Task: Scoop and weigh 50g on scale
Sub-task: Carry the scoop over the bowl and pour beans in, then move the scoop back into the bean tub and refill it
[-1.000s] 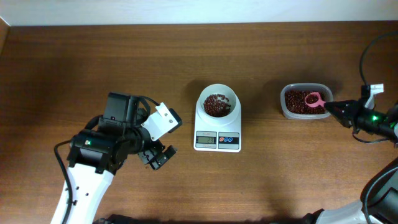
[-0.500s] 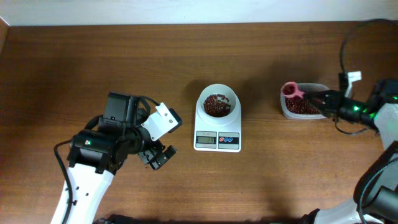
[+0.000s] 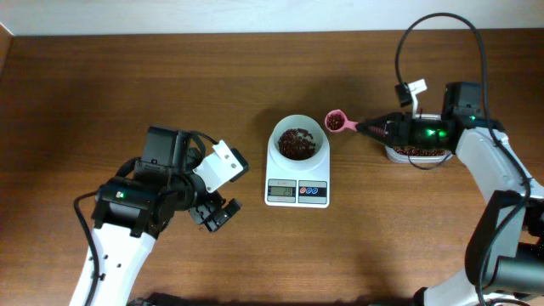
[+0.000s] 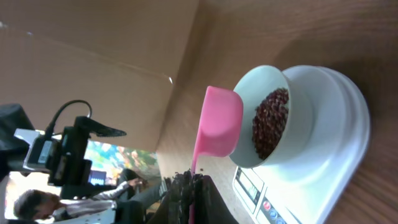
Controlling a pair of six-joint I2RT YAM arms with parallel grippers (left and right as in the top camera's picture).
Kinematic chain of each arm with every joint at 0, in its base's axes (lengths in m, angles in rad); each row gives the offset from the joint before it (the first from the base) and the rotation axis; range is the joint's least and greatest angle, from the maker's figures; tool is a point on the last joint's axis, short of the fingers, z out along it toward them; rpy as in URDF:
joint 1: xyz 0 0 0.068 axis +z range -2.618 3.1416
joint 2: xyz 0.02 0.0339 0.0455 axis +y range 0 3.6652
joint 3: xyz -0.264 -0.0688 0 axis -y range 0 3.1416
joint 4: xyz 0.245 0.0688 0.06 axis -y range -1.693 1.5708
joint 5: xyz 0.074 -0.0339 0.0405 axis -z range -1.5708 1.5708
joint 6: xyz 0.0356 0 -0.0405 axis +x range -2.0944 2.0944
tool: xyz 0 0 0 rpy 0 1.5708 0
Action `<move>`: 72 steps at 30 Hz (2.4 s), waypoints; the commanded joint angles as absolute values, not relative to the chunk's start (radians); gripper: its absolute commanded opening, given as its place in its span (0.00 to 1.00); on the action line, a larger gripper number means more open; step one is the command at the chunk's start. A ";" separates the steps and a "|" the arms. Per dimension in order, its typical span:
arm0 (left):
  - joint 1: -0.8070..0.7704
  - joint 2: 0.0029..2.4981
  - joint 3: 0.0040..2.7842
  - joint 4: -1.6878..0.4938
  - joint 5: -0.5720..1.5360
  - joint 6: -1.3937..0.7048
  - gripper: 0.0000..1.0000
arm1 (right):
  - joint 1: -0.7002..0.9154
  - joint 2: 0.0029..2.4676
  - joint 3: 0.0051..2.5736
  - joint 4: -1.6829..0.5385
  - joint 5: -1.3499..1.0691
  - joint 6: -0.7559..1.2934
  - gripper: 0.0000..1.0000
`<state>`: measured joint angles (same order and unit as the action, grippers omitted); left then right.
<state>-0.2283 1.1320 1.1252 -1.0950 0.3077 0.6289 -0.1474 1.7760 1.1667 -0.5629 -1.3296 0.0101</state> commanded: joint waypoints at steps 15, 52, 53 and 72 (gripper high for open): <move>-0.224 1.122 1.146 -1.094 0.321 0.644 0.99 | 0.200 1.728 1.171 -0.389 -0.741 -0.233 0.04; -0.224 1.122 1.146 -1.094 0.321 0.644 0.99 | 0.100 1.298 1.213 -0.734 -0.094 -0.242 0.04; -0.224 1.122 1.146 -1.094 0.321 0.644 0.99 | 0.022 1.299 1.212 -0.792 -0.094 -0.242 0.04; -0.224 1.122 1.146 -1.094 0.321 0.644 0.99 | -0.205 1.554 1.183 -0.803 0.075 -0.119 0.04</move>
<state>-0.2283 1.1320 1.1252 -1.0958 0.3073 0.6289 -0.2024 1.5478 1.1908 -0.8074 -0.0566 -0.1413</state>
